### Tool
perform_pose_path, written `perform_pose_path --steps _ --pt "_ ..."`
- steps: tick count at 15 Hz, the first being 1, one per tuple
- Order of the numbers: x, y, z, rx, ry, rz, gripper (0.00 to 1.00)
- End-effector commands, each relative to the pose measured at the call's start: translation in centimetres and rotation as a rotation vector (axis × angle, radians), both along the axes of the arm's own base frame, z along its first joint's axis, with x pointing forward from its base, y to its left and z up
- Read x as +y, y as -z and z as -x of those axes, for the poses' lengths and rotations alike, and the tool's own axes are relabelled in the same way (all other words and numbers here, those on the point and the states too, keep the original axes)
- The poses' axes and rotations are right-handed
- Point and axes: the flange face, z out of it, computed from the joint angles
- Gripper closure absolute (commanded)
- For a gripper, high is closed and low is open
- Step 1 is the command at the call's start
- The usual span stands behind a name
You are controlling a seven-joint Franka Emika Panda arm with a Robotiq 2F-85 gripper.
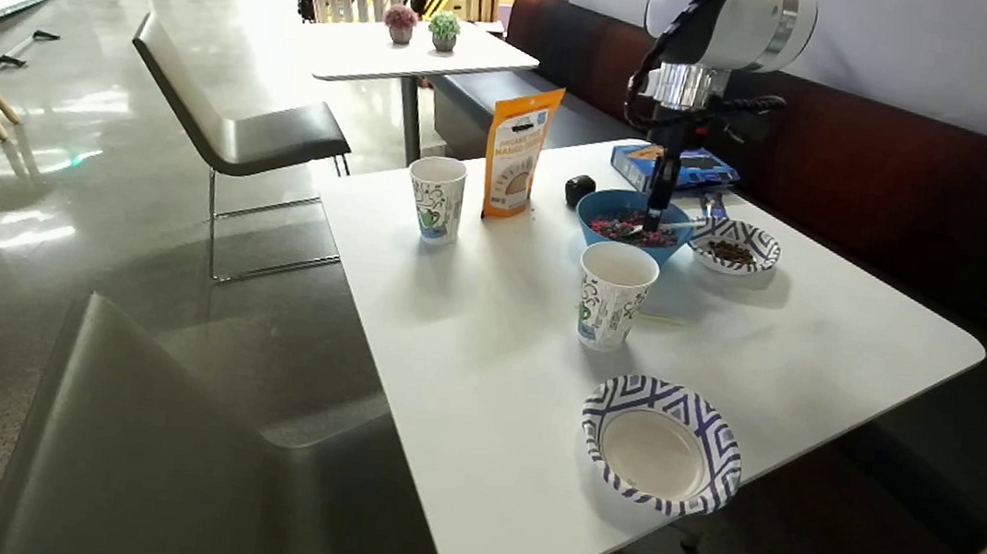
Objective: Put some of the contents of the blue bowl into the paper cup next to the orange packet using the plastic spoon
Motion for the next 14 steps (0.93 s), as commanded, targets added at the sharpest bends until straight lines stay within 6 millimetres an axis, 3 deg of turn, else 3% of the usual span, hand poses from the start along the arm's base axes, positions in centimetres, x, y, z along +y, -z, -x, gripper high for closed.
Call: perform_pose_path --steps 1,14 --pt "0.4 -1.3 2.0 -0.063 -0.013 -0.014 0.96" --pt "1.7 -4.2 3.8 -0.206 -0.025 -0.119 0.96"
